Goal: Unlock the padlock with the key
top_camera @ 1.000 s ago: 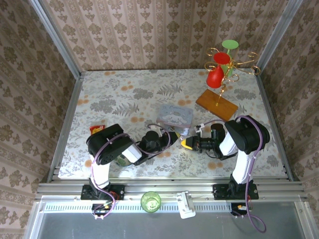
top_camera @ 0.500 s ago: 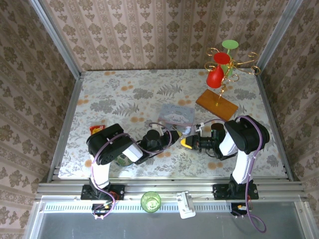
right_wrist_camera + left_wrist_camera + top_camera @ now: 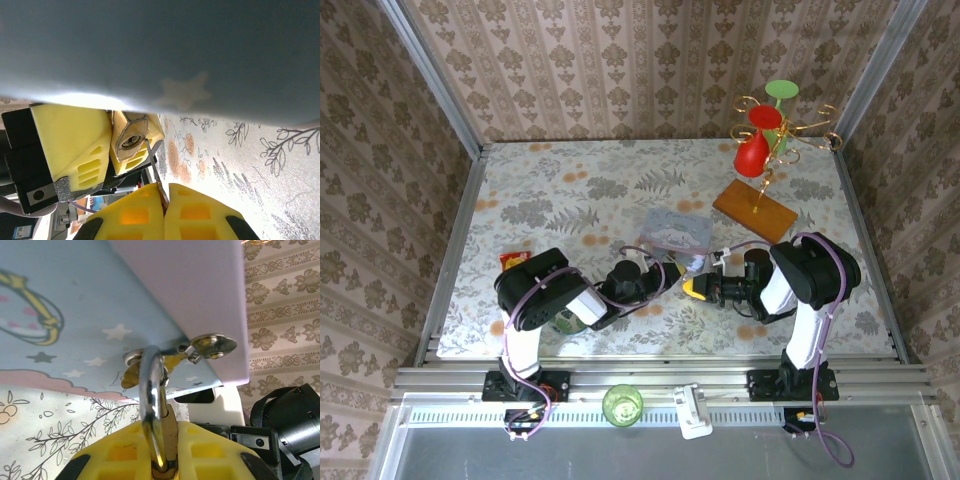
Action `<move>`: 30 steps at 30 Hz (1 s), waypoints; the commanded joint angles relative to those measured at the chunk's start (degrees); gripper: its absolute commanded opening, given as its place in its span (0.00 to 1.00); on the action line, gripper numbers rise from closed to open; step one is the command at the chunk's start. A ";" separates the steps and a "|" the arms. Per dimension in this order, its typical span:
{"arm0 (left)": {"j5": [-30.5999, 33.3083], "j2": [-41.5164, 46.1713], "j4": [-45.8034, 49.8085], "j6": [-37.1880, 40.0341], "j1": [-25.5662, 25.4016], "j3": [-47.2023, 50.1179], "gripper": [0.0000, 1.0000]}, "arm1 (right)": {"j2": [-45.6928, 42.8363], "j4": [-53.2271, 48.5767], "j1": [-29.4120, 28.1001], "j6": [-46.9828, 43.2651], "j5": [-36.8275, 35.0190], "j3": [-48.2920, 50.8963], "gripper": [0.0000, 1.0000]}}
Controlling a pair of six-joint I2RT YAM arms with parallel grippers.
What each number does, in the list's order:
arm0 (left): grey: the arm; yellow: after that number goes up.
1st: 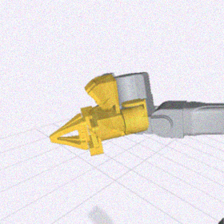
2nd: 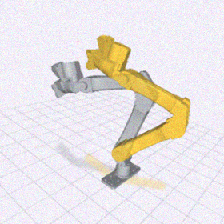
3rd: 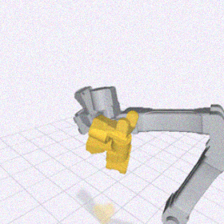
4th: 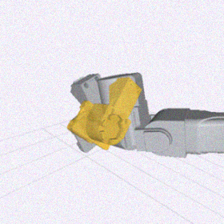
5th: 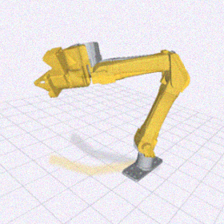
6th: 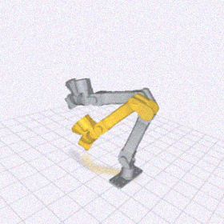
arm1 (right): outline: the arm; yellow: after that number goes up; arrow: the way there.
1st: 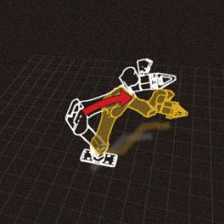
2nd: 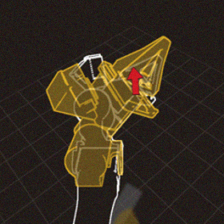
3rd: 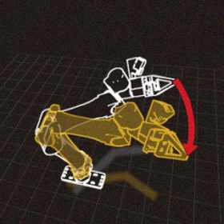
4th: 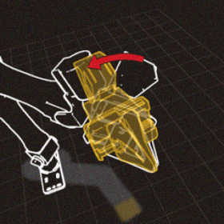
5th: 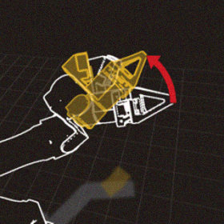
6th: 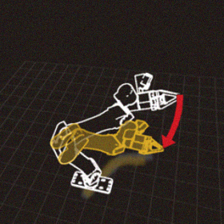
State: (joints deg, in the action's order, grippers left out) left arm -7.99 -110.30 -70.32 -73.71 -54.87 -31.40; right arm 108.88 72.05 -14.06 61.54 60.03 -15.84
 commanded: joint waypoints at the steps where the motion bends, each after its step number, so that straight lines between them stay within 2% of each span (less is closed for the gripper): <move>1: -0.74 0.84 -4.65 0.22 0.66 -0.82 0.00 | -0.11 1.90 0.43 -0.51 0.36 1.02 0.00; 30: -3.75 -2.64 -4.91 -0.73 -0.64 -3.99 0.00 | -2.26 2.76 1.70 1.52 1.78 -0.93 0.00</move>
State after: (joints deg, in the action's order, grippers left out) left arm -9.43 -111.98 -70.46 -73.93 -54.33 -33.43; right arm 108.01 72.99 -11.88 63.24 60.53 -16.27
